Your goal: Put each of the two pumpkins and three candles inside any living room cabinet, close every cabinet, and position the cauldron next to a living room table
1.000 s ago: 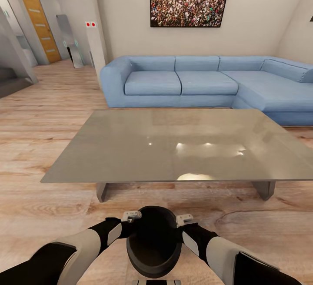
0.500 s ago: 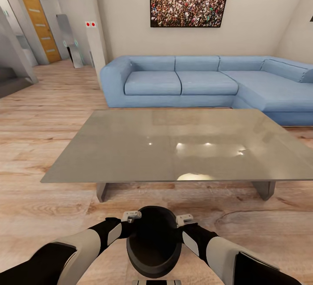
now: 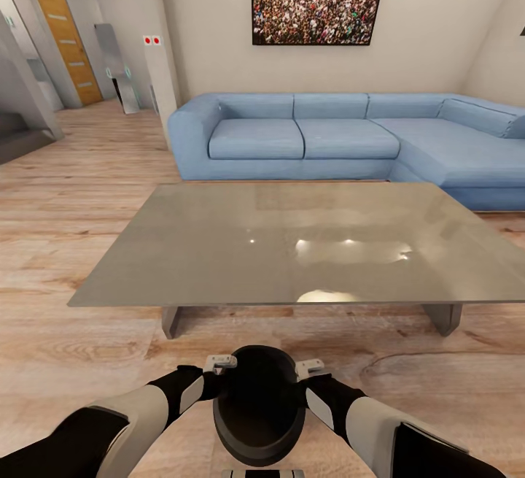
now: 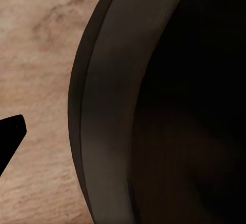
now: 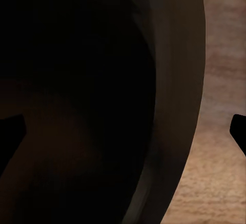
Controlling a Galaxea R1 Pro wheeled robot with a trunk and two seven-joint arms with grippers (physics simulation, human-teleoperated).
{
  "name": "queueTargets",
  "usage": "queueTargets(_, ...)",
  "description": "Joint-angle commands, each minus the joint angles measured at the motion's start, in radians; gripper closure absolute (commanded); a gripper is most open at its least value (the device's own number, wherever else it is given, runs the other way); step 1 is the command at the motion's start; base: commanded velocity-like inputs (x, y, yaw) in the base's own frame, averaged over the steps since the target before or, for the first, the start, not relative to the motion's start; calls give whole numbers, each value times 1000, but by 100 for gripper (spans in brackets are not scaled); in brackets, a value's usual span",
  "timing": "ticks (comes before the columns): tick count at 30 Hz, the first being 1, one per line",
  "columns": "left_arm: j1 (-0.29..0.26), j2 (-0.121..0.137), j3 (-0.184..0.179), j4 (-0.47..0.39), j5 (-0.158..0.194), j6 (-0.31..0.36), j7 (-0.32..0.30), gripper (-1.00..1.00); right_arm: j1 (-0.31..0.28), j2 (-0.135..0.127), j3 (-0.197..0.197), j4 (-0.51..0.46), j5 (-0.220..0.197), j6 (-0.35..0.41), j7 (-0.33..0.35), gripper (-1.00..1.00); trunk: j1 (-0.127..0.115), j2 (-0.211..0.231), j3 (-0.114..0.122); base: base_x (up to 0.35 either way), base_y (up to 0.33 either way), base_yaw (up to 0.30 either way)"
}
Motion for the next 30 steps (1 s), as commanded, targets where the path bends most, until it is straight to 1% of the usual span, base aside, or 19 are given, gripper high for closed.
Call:
queueTargets(1, -1, 0, -9, 2, 10, 1, -3, -100, -1, 0, 7, 0, -6, 3, 0, -100, 0, 0, -1, 0, 0, 0)
queueTargets(5, -1, 0, -9, 2, 10, 1, -3, -100, -1, 0, 8, 0, -6, 3, 0, -100, 0, 0, -1, 0, 0, 0)
queueTargets(21, -1, 0, -9, 1, 10, 6, -4, -100, -1, 0, 5, 0, -6, 7, 1, -100, -7, 3, 61, 0, 0, 0)
queueTargets(30, -1, 0, -9, 2, 10, 9, -5, -100, -1, 0, 3, 0, -6, 15, -8, -100, -7, 3, 61, -4, 0, 0)
